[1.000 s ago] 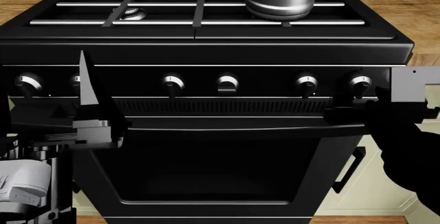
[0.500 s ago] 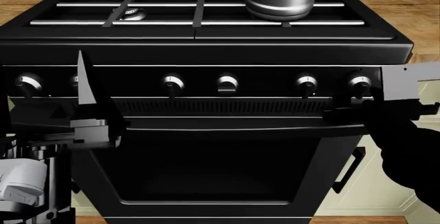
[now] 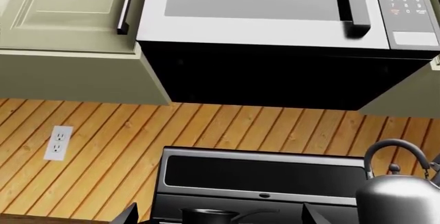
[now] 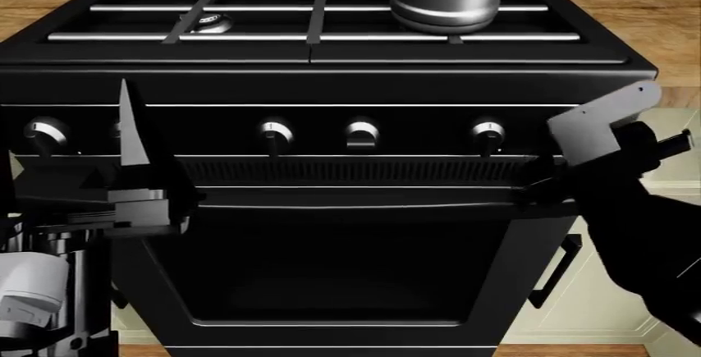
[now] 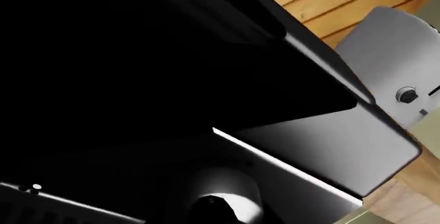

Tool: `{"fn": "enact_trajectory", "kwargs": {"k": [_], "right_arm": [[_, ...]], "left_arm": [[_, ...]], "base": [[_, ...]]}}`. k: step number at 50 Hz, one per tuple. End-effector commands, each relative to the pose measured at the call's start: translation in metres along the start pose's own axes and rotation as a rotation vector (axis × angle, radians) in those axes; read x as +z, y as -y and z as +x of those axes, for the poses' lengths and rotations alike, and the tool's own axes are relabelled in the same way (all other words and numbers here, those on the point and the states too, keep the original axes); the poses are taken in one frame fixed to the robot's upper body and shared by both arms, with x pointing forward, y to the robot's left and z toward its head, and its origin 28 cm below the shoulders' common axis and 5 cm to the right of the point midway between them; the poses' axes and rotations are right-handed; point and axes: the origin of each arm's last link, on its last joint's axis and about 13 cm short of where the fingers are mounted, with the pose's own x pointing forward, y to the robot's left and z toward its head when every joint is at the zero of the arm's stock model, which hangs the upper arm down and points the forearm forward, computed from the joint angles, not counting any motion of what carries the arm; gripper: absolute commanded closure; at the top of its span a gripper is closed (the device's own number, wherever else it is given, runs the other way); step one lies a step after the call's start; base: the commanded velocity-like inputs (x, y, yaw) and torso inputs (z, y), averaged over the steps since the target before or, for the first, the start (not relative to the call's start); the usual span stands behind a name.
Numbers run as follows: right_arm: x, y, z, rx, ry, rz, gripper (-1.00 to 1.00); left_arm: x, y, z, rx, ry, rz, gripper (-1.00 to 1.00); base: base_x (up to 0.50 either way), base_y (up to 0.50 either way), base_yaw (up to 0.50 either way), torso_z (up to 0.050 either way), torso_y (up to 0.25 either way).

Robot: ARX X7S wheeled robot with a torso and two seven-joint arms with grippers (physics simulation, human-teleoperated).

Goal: Pick the kettle from the counter and place it on a stove burner. Then turn the burner on.

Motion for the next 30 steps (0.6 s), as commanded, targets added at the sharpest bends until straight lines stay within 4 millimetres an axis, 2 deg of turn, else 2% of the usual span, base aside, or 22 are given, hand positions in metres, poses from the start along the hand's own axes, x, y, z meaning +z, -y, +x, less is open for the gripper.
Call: {"fn": "enact_trajectory", "kwargs": {"k": [1,30], "right_arm": [[0.021,-0.021,0.011,0.219,0.055,0.018,1.00],[0.036,-0.033,0.001,0.246,0.121,-0.164,1.00]], "left_arm": [[0.000,0.000,0.000,0.002,0.001,-0.001,-1.00],[0.001,-0.001,0.000,0.005,0.001,-0.004,-1.00]], "base": [[0.03,0.00,0.02,0.000,-0.015],[0.03,0.00,0.02,-0.002,-0.016]]}}
